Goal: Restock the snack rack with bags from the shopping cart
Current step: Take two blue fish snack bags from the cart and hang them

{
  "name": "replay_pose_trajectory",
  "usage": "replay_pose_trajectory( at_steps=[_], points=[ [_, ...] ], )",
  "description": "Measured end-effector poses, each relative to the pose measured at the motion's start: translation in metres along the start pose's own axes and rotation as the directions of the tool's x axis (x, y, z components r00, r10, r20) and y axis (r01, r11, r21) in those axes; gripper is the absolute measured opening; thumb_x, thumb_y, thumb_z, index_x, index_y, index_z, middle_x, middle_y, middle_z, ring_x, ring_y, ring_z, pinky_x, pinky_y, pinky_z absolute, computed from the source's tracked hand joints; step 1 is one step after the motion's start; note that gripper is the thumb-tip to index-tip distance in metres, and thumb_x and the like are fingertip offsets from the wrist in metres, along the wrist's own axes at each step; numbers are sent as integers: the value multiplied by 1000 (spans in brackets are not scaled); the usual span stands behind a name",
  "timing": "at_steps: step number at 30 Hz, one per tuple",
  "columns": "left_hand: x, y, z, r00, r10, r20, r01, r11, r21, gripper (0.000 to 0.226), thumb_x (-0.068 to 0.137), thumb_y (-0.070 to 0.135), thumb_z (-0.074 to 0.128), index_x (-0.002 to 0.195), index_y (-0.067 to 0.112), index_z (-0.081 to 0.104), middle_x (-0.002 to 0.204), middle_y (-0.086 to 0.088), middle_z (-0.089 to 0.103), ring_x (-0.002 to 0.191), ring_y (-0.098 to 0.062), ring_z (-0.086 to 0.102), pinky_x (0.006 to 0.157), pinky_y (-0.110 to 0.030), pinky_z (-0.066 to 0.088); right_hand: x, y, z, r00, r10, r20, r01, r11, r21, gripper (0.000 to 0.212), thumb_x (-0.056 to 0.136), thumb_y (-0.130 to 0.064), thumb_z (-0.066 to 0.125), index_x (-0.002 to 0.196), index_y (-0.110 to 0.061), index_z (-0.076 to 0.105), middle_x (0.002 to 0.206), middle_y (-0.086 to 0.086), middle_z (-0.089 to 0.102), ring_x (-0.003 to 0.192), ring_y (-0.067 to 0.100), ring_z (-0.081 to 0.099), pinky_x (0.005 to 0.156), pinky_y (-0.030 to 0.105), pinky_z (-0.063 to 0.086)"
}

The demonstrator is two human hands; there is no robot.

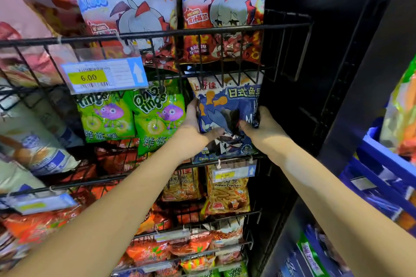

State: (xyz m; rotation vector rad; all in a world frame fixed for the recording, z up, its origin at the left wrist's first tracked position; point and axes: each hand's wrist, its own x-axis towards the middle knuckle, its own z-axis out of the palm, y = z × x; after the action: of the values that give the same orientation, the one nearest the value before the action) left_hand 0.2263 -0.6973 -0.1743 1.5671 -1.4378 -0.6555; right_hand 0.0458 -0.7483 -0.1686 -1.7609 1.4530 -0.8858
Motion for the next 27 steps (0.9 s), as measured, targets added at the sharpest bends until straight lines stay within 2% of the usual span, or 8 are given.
replay_pose_trajectory(
  at_steps=[3, 5, 7, 10, 13, 16, 18, 27],
  points=[
    [0, -8, 6, 1000, 1, 9, -2, 999, 43, 99, 90, 8, 78, 162, 14, 11, 153, 0, 44, 137, -15, 45, 85, -4, 37, -6, -4, -5, 999, 18, 28, -13, 983, -181, 48, 103, -28, 58, 143, -12, 38, 142, 10, 54, 127, 32, 54, 88, 28, 35],
    [2, -14, 7, 1000, -9, 25, 7, 996, 86, 103, 89, 17, 80, 162, 20, 8, 152, 3, 44, 137, -14, 46, 95, -12, 40, -10, -6, -5, 999, 46, 28, -36, 959, -281, 47, 104, -26, 57, 140, -6, 36, 139, 17, 53, 124, 36, 55, 86, 32, 39],
    [1, -16, 7, 999, 4, 34, -8, 991, 135, 108, 85, 35, 83, 161, 27, 7, 153, 6, 45, 139, -15, 46, 115, -33, 39, -11, -6, -2, 998, 58, 8, -53, 945, -322, 46, 103, -22, 58, 139, -5, 36, 138, 18, 54, 124, 36, 55, 88, 35, 43],
    [0, -20, 8, 1000, 0, 20, -3, 989, 150, 110, 74, 52, 79, 157, 38, 8, 156, 2, 44, 143, -20, 44, 118, -51, 39, -13, -6, 2, 997, 52, -50, -66, 928, -366, 55, 99, -10, 63, 146, -6, 34, 146, 15, 47, 131, 31, 50, 94, 33, 41],
    [-3, -19, 8, 1000, 17, -6, -16, 989, 146, 114, 79, 41, 82, 159, 37, 1, 160, -2, 36, 147, -21, 37, 120, -50, 36, -15, -5, 1, 997, 7, -72, -32, 934, -355, 69, 94, -2, 66, 151, -12, 29, 146, 13, 46, 129, 31, 51, 95, 35, 44],
    [-2, -22, 8, 1000, 20, 12, -21, 986, 166, 112, 87, 32, 81, 160, 31, -4, 161, -4, 33, 147, -21, 36, 122, -45, 33, -15, -1, -2, 998, 4, -57, -23, 937, -349, 67, 96, -2, 65, 151, -14, 29, 141, 10, 51, 117, 26, 56, 83, 30, 39],
    [-2, -23, 8, 1000, 18, 7, -19, 983, 182, 112, 86, 37, 81, 158, 36, -4, 161, -4, 32, 148, -22, 36, 122, -46, 33, -14, 0, -2, 999, 0, -54, -19, 935, -353, 67, 97, -1, 63, 152, -14, 28, 141, 9, 52, 115, 24, 57, 80, 29, 35],
    [-19, -3, 3, 995, -92, 50, 77, 969, 234, 114, 90, 40, 77, 161, 31, -10, 162, -3, 36, 150, -25, 34, 120, -43, 36, -20, 1, -3, 999, -23, -27, 13, 950, -311, 75, 95, -6, 67, 156, -15, 24, 149, 14, 46, 132, 33, 51, 97, 35, 44]
  ],
)
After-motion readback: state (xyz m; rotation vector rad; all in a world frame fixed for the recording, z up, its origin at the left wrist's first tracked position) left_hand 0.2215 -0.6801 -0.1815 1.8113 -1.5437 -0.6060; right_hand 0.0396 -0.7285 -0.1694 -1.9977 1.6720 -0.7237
